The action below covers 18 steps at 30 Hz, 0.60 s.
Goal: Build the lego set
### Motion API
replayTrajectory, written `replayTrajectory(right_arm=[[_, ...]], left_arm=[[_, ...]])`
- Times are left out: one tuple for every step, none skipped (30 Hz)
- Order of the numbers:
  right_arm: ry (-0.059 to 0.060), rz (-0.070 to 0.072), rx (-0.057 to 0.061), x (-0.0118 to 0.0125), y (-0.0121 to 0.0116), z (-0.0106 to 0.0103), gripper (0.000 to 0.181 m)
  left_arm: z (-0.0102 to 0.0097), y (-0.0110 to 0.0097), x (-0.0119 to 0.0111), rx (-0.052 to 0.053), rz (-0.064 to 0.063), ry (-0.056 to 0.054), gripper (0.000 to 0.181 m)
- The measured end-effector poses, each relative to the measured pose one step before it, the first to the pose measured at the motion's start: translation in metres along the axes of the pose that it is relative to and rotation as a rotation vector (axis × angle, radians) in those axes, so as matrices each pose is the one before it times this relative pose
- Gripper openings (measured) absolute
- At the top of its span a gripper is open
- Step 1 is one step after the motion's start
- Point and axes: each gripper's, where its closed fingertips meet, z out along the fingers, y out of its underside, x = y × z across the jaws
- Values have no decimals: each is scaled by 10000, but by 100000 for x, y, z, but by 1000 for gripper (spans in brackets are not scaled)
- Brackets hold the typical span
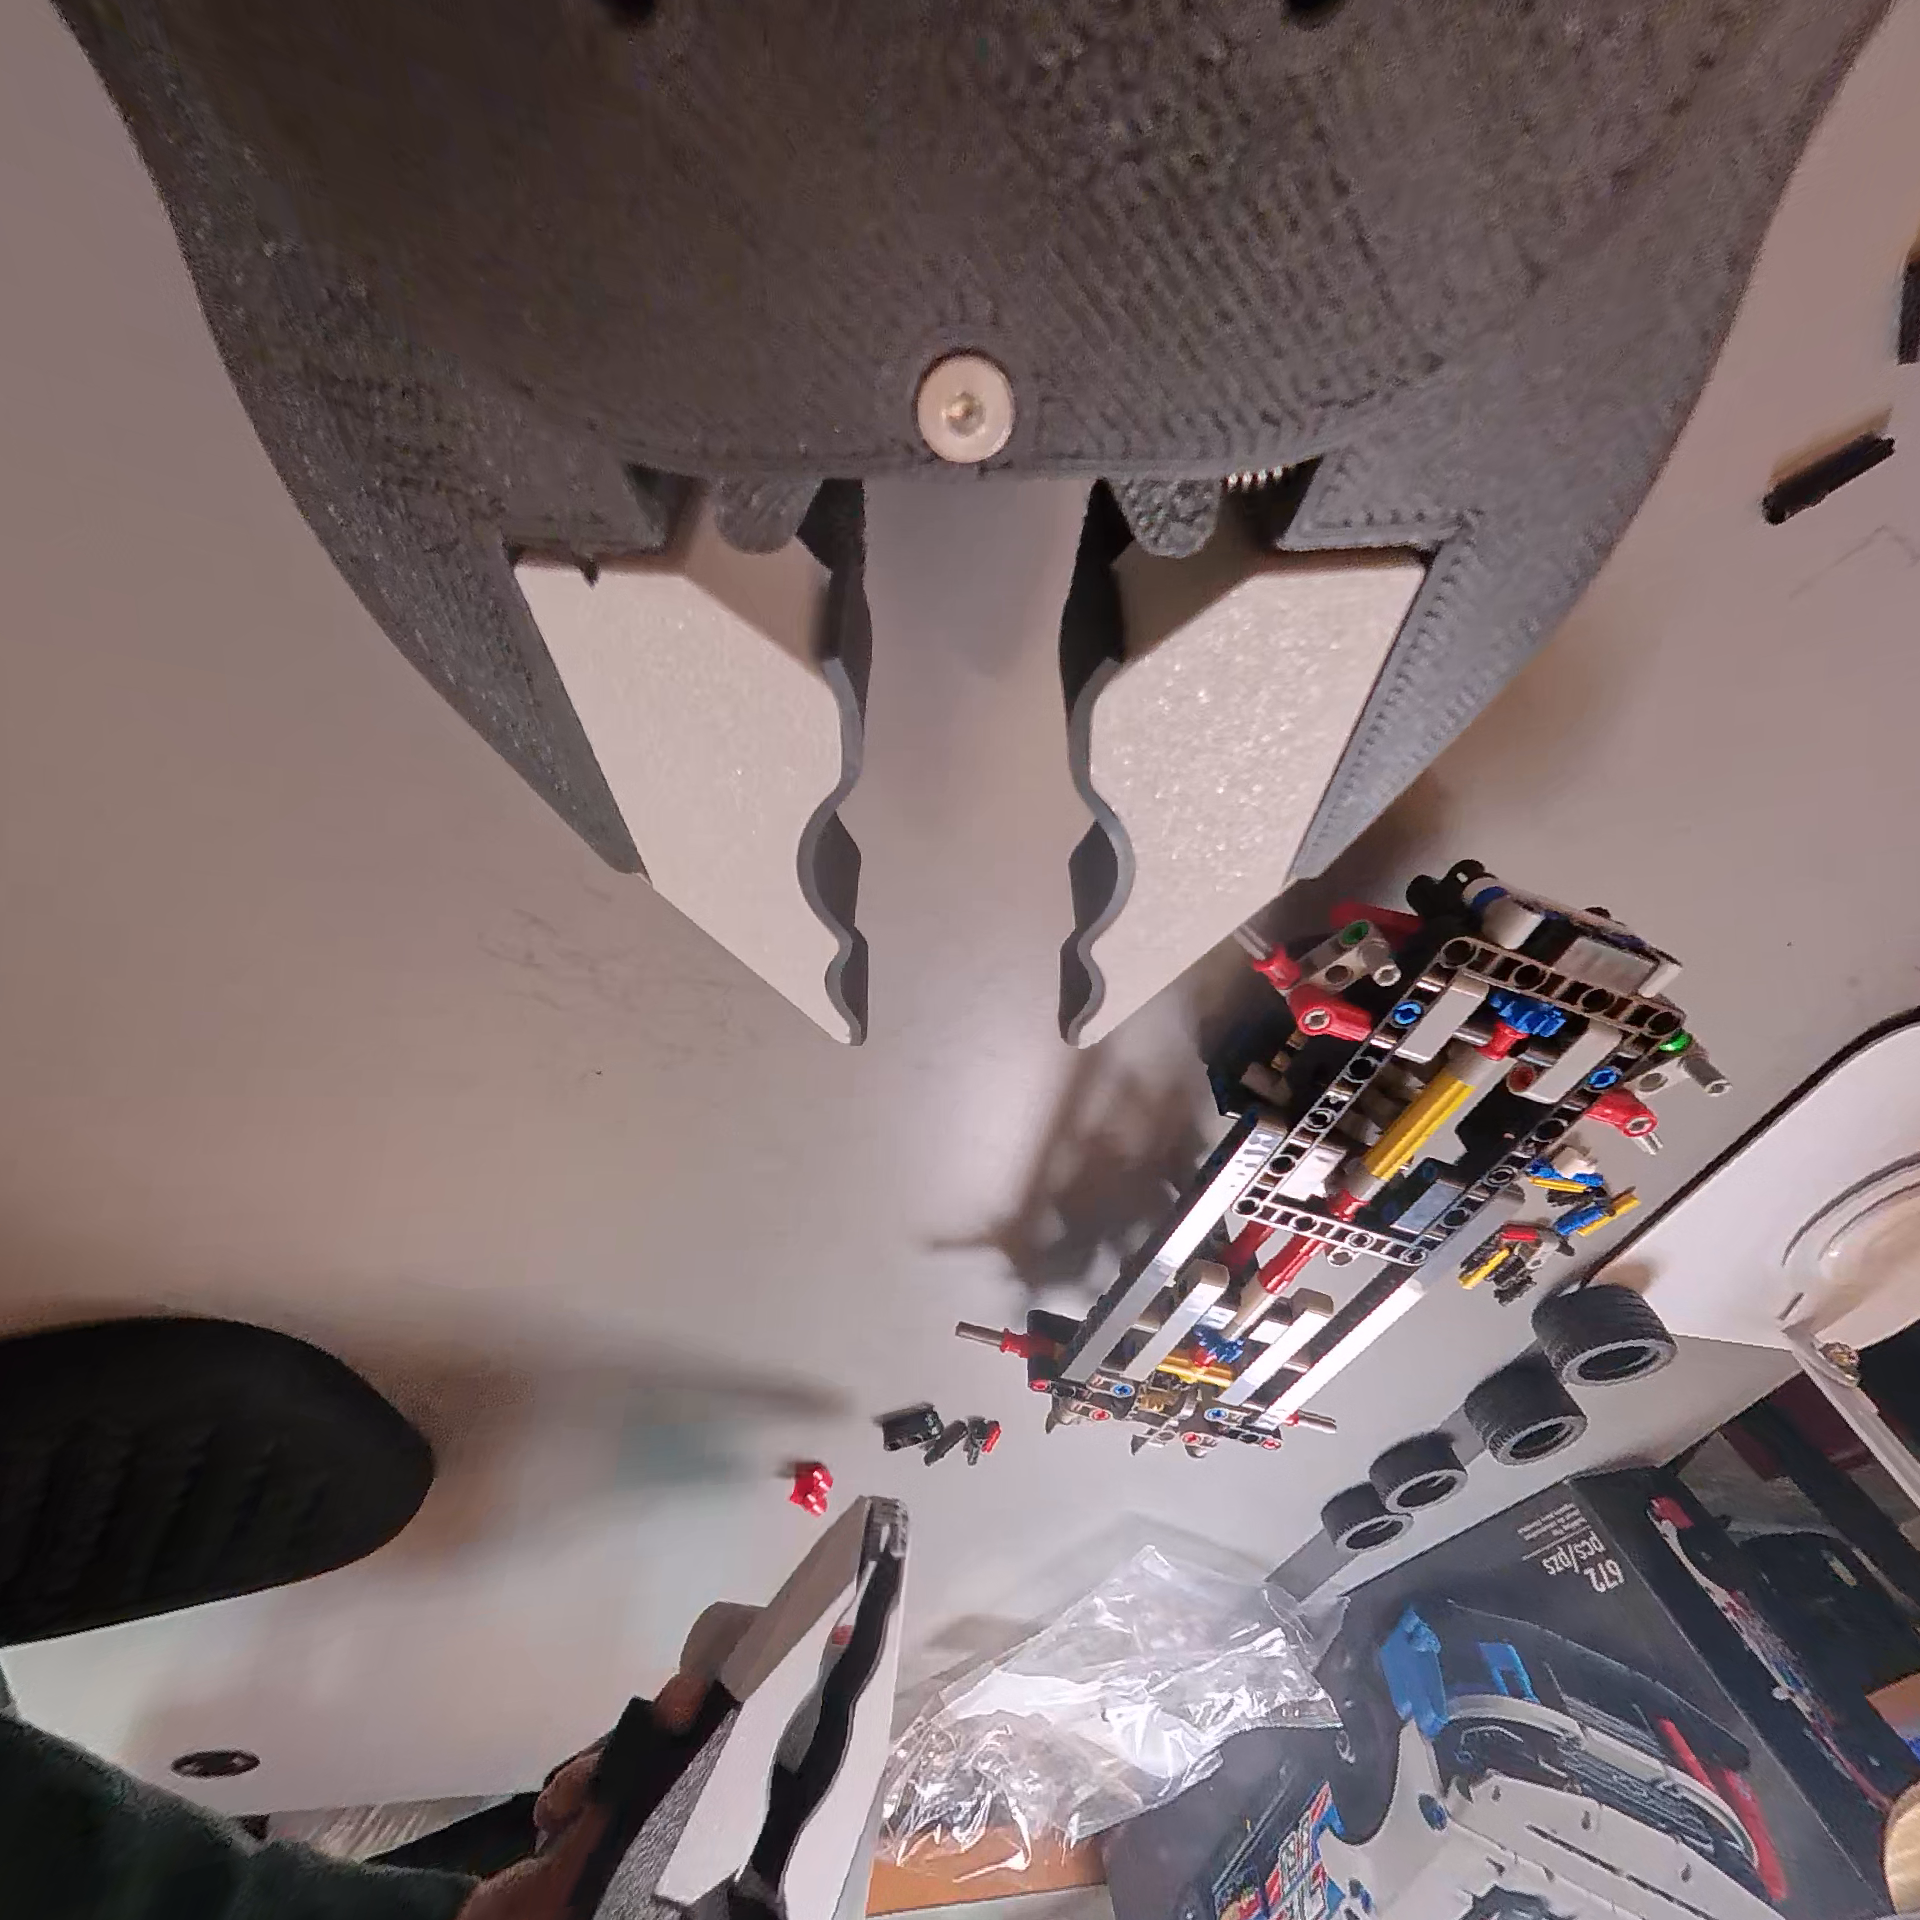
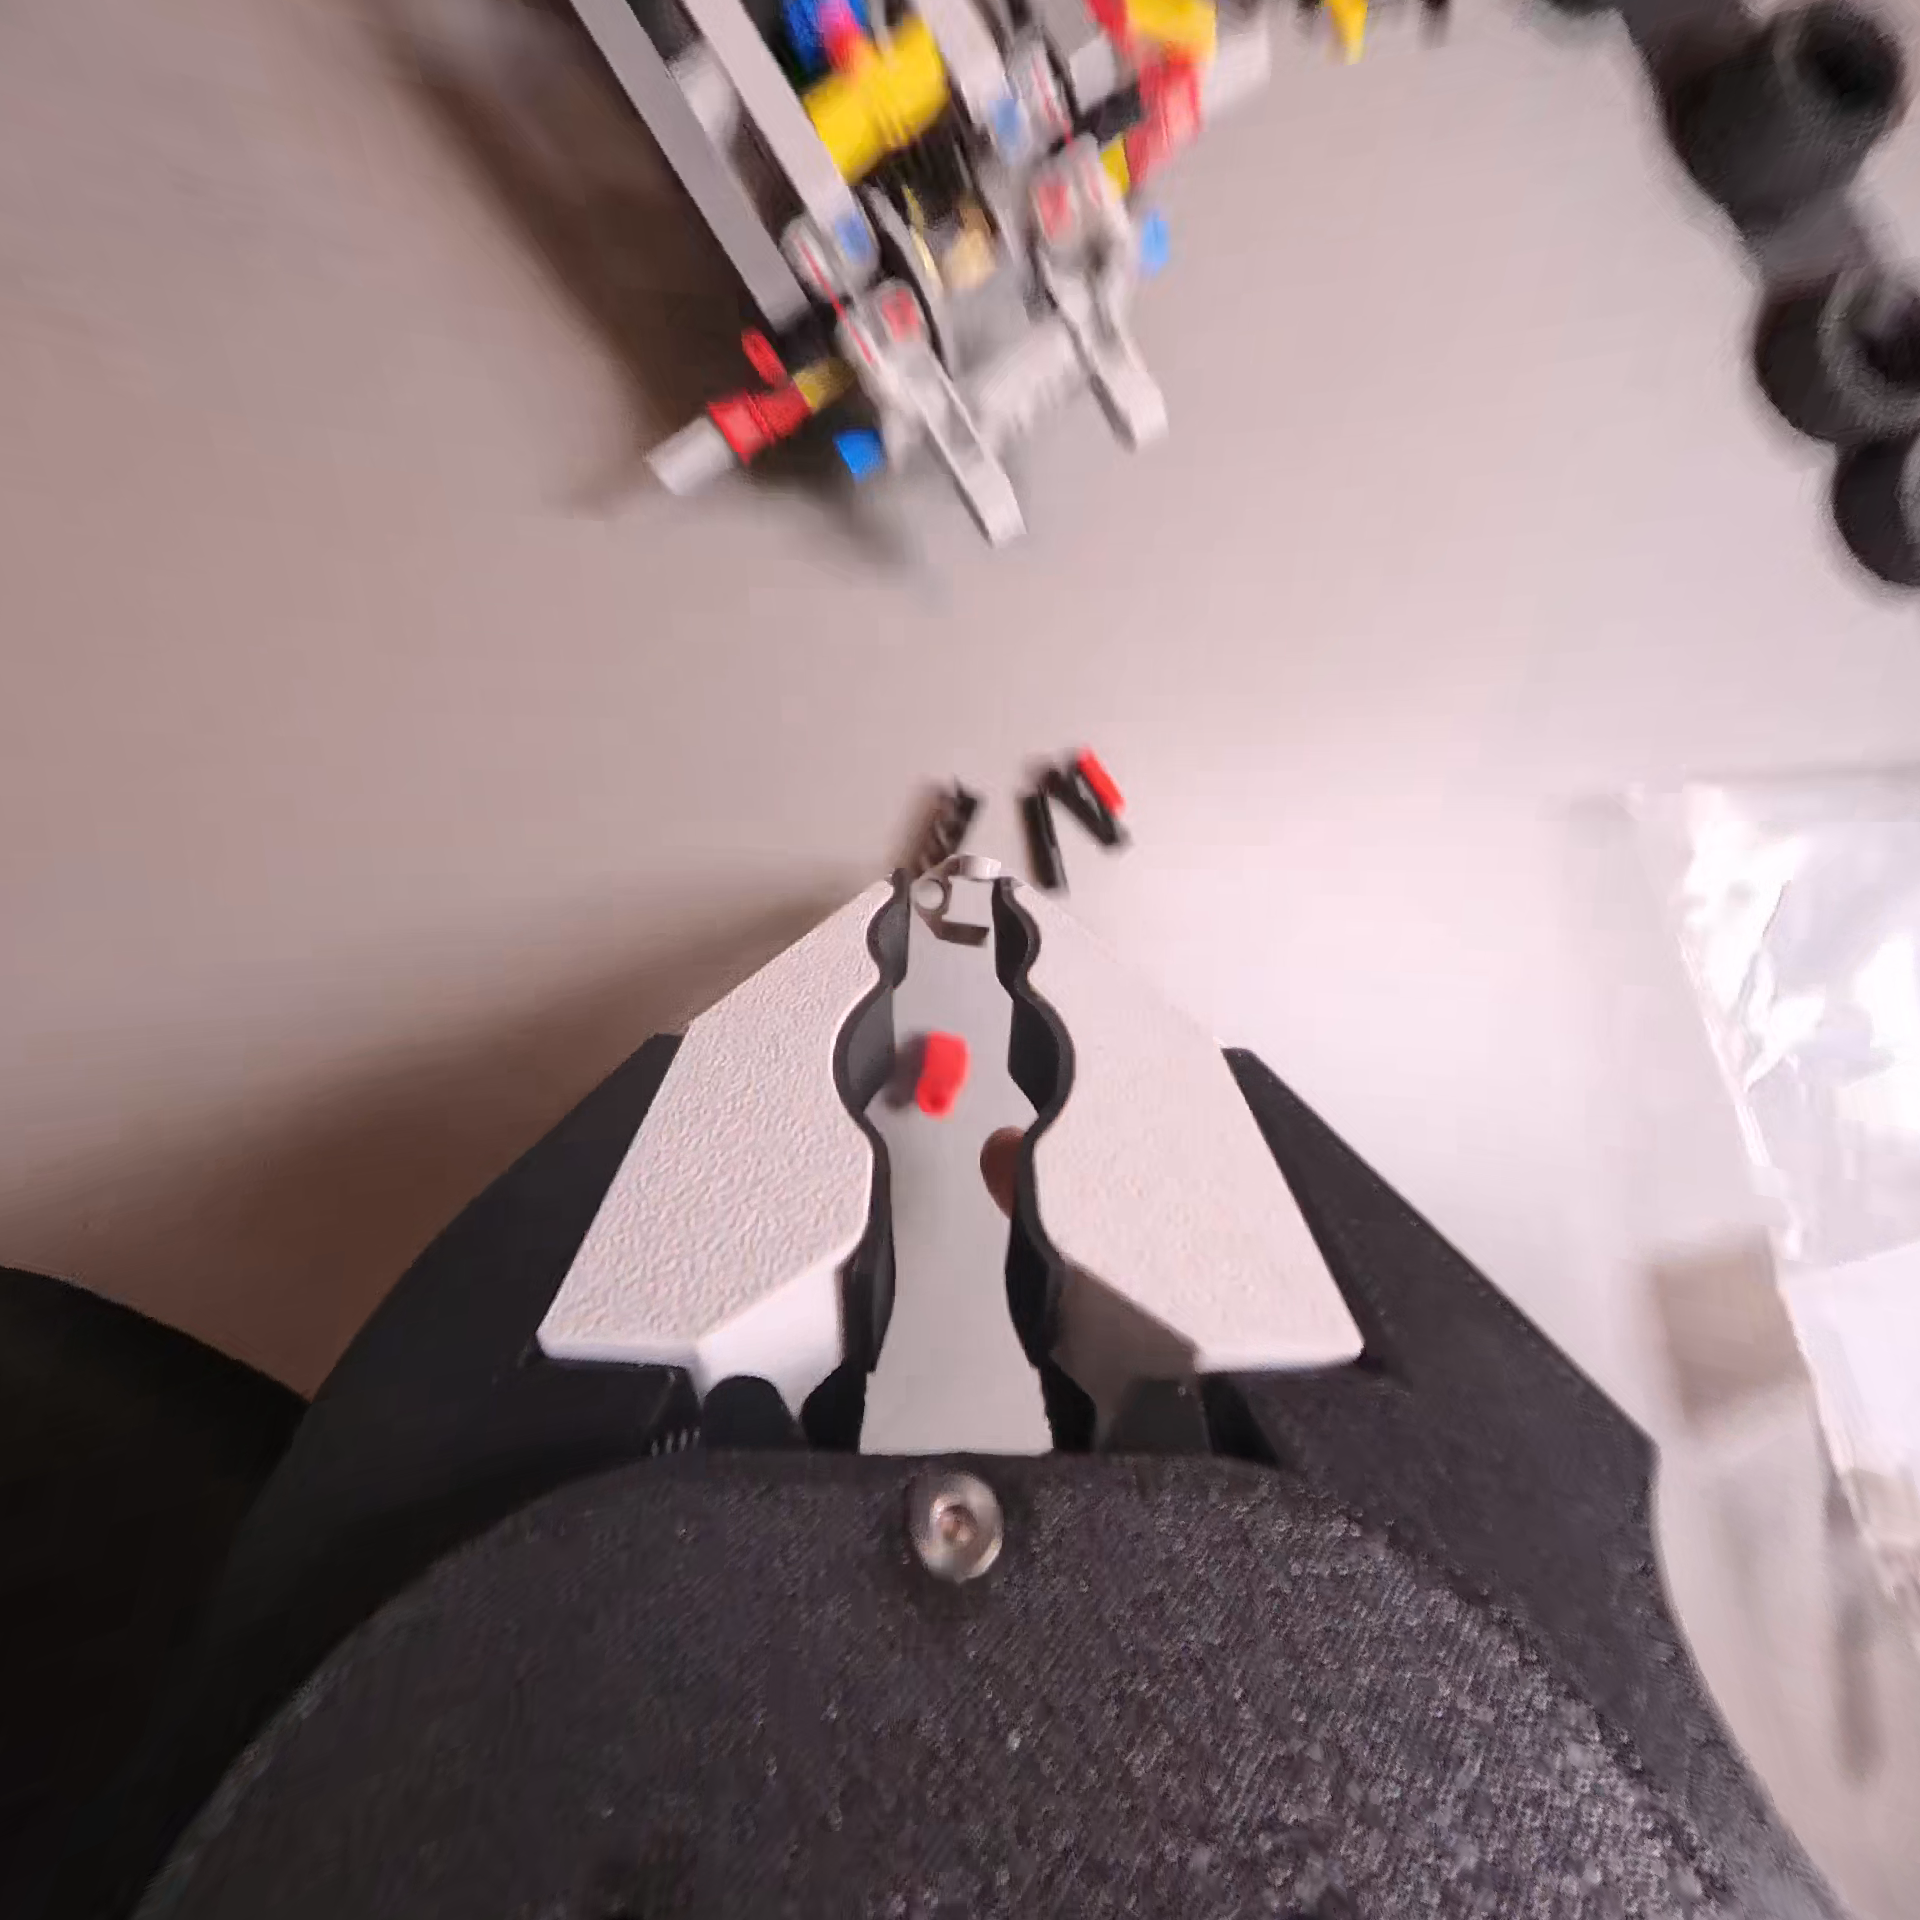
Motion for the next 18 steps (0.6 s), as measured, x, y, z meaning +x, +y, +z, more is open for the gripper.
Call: replayTrajectory(right_arm=[[48, -564, 1050, -1139, -2232, -840, 12], [40, -636, 1217, -1439, -2666, -728, 12], [-54, -539, 1117, -1718, -2619, -286, 13], [-176, -664, 830, -2029, -2115, 220, 12], [18, -937, 537, -1811, -1546, 606, 13], [57, -1052, 278, -1658, -1053, 833, 13], [174, -988, 66, -1253, -682, 948, 13], [10, -961, -106, -1243, -366, 974, 13], [139, -914, -98, -832, -381, 894, 13], [134, -866, 31, -641, -538, 763, 13], [52, -686, 59, -522, -553, 645, 13], [6, -512, 70, -376, -531, 538, 13], [-47, -429, 73, -310, -464, 453, 13], [-22, -430, -1, -185, -291, 377, 13], [61, -468, -67, -27, -133, 343, 13], [26, -431, -67, -56, -77, 281, 14], [-27, -329, -58, -97, -51, 231, 14], [32, -275, -100, -19, 83, 200, 14]], left_arm=[[-9, -213, 196, 105, -143, 116, 36], [0, -325, 256, 171, -246, 181, 36], [14, -430, 321, 227, -325, 239, 36], [65, -452, 336, 238, -340, 266, 37], [103, -393, 342, 202, -300, 265, 38], [153, -275, 339, 146, -228, 255, 40], [177, -147, 332, 78, -152, 230, 41], [164, -24, 327, 25, -112, 205, 42], [137, 43, 405, 2, -132, 239, 42], [92, 70, 552, -10, -191, 356, 41], [79, 126, 589, -42, -256, 413, 40], [61, 194, 346, -79, -272, 275, 40], [35, 205, 110, -93, -218, 134, 40], [38, 172, 91, -80, -167, 120, 39], [20, 122, 80, -58, -153, 102, 36], [22, 91, -23, -53, -138, 39, 32], [9, 112, -28, -62, -104, 33, 28], [-9, 94, 19, -52, -94, 72, 22]])
